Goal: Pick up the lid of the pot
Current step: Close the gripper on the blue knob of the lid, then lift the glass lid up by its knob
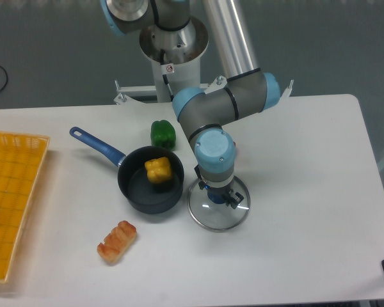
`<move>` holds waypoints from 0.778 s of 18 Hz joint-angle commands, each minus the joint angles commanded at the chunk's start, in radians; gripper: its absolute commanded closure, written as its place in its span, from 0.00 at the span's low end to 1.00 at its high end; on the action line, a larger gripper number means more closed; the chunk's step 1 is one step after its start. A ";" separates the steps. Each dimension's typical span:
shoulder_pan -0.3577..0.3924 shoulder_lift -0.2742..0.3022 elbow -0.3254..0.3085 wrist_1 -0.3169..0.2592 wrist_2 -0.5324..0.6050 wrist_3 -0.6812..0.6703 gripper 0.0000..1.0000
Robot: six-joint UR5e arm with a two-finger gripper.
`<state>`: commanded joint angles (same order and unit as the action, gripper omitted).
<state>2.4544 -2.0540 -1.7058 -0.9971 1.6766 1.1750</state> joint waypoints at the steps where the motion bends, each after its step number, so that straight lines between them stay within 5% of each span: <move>1: 0.000 0.000 0.002 0.000 0.000 0.000 0.37; 14: 0.009 0.015 0.061 -0.005 -0.012 0.003 0.40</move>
<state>2.4636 -2.0387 -1.6445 -1.0017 1.6644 1.1781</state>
